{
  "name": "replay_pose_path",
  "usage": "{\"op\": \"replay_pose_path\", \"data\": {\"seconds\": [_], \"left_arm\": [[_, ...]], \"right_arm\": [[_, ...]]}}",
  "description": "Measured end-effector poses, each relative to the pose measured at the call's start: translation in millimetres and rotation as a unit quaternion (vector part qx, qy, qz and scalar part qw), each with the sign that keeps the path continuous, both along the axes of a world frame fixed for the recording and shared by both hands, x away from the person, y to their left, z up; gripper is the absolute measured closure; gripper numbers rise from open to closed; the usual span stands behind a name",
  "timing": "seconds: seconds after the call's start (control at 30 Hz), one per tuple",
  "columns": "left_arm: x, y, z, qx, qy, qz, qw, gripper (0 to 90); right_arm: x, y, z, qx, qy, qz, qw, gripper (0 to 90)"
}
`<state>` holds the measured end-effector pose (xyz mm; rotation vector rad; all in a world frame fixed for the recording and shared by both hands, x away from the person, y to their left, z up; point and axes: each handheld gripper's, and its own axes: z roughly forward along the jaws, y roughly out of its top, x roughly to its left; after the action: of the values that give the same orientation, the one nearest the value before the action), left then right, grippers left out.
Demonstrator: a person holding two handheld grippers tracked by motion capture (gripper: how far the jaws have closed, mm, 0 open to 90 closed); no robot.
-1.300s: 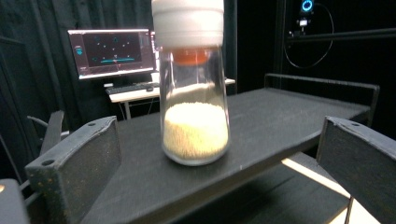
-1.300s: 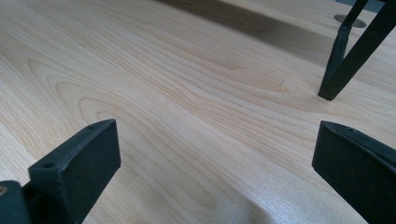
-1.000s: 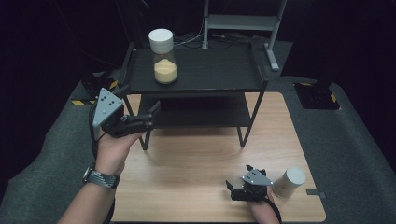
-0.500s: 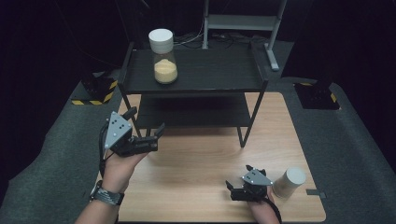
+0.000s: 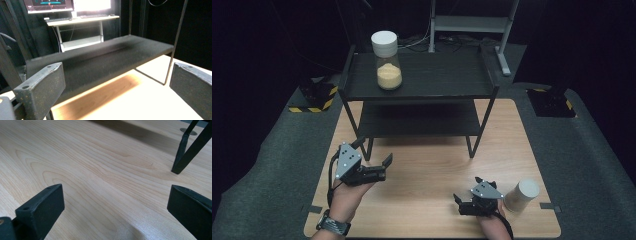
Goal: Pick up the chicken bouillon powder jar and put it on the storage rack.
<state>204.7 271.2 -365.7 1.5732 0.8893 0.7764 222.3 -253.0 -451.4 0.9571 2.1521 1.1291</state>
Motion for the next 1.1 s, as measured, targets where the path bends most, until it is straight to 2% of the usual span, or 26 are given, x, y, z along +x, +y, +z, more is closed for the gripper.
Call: {"op": "replay_pose_path", "data": {"seconds": [0.07,0.1,0.13,0.17,0.2,0.3,0.4,0.77,0.83,0.87,0.93,0.97,1.0,1.1], "left_arm": [[-0.6,0.7,-8.8,-0.001,0.009,-0.001,1.0,0.3],[-0.6,0.7,-8.8,-0.001,0.009,-0.001,1.0,0.3],[-0.9,2.1,-17.3,-0.008,0.019,-0.003,0.9998,0.3],[-0.9,2.1,-17.3,-0.008,0.019,-0.003,0.9998,0.3],[-1.5,2.0,-24.6,-0.007,0.026,-0.004,0.9996,0.3],[-1.9,2.1,-33.1,0.001,0.034,-0.004,0.9994,0.3],[-2.3,1.3,-49.4,0.008,0.047,0.0,0.9989,0.3],[-0.4,0.6,-77.3,0.028,0.08,-0.004,0.9964,0.3],[0.1,-0.1,-82.6,0.038,0.086,-0.004,0.9956,0.3],[0.8,-1.5,-87.5,0.053,0.093,-0.003,0.9943,0.3],[2.1,-1.2,-90.4,0.054,0.099,-0.005,0.9936,0.3],[5.1,-1.2,-94.4,0.061,0.113,-0.011,0.9917,0.3],[5.1,-1.2,-94.4,0.061,0.113,-0.011,0.9917,0.3],[6.1,-6.3,-97.3,0.098,0.114,-0.014,0.9886,0.3]], "right_arm": [[-0.1,0.3,0.0,-0.001,0.0,0.0,1.0,0.4],[-0.1,0.3,0.0,-0.001,0.0,0.0,1.0,0.4],[-0.2,0.6,0.1,-0.001,0.0,0.0,1.0,0.4],[-0.2,0.6,0.1,-0.001,0.0,0.0,1.0,0.4],[-0.3,0.8,0.1,-0.001,0.0,-0.001,1.0,0.4],[-0.1,0.8,0.1,-0.001,0.0,-0.001,1.0,0.4],[-0.5,1.3,0.1,-0.002,0.0,-0.003,1.0,0.4],[-2.0,3.3,-0.1,-0.004,-0.003,-0.009,0.9999,0.4],[-2.1,3.4,-0.1,-0.004,-0.003,-0.01,0.9999,0.4],[-2.5,3.7,-0.3,-0.004,-0.004,-0.012,0.9999,0.4],[-2.9,3.9,-0.4,-0.004,-0.004,-0.013,0.9999,0.4],[-3.7,4.3,-0.8,-0.003,-0.006,-0.016,0.9998,0.5],[-3.7,4.3,-0.8,-0.003,-0.006,-0.016,0.9998,0.5],[-3.5,4.8,-0.5,-0.003,-0.004,-0.019,0.9998,0.5]]}}
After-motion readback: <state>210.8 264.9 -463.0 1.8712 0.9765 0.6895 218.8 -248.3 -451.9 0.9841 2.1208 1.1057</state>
